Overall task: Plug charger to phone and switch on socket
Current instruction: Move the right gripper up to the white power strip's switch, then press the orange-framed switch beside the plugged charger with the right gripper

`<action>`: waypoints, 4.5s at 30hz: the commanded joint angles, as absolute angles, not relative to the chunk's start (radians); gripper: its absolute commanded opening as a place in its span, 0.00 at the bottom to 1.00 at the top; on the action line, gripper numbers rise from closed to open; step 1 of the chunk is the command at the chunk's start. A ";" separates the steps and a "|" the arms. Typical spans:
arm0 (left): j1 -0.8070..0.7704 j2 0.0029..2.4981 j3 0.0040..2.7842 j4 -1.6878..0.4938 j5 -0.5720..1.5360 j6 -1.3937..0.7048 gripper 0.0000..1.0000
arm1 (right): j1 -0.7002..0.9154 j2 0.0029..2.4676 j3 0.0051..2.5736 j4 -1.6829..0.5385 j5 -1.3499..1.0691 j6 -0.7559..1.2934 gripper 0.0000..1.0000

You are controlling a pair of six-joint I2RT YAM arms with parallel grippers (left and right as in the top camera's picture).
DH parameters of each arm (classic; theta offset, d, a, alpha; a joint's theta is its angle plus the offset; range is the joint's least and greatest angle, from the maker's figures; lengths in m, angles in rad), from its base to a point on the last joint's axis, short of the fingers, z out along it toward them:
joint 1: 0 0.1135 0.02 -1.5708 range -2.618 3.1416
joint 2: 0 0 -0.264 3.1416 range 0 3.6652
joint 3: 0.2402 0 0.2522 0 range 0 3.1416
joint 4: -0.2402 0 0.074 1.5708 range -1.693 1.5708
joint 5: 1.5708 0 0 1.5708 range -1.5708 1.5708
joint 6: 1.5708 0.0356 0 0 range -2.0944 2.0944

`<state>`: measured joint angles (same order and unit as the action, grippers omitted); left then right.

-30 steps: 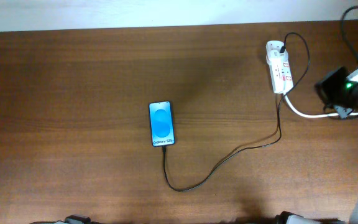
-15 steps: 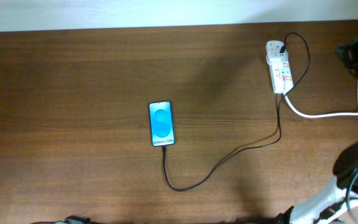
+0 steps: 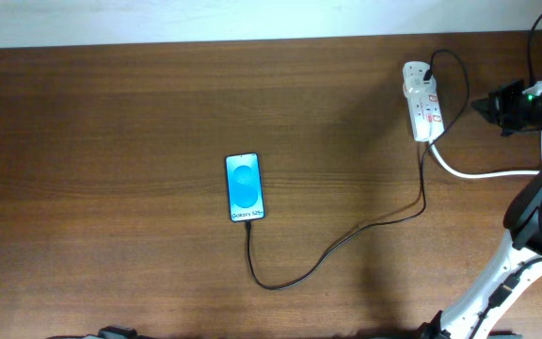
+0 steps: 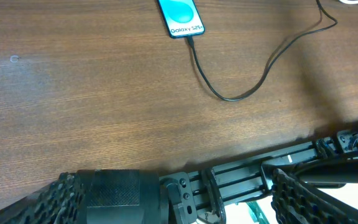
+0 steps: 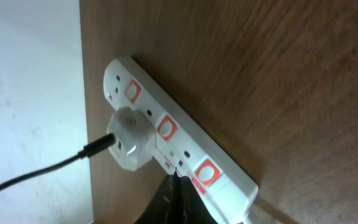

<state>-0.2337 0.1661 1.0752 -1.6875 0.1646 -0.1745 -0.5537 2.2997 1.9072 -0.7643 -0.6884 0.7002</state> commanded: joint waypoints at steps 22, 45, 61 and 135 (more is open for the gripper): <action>-0.238 0.159 1.074 -1.687 0.161 -0.163 0.99 | -0.399 2.425 1.918 -0.584 -0.614 0.874 0.04; -0.237 0.159 1.074 -1.688 0.161 -0.163 0.99 | -0.366 2.445 1.917 -0.540 -0.668 0.899 0.04; -0.237 0.159 1.074 -1.687 0.161 -0.163 0.99 | -0.359 2.490 1.917 -0.542 -0.664 0.900 0.04; -0.237 0.159 1.074 -1.687 0.161 -0.163 1.00 | -0.383 2.407 1.917 -0.663 -0.622 0.878 0.04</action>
<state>-0.2337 0.1661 1.0752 -1.6875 0.1646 -0.1745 -0.3695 2.4336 1.9369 -0.6579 -0.6746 0.8894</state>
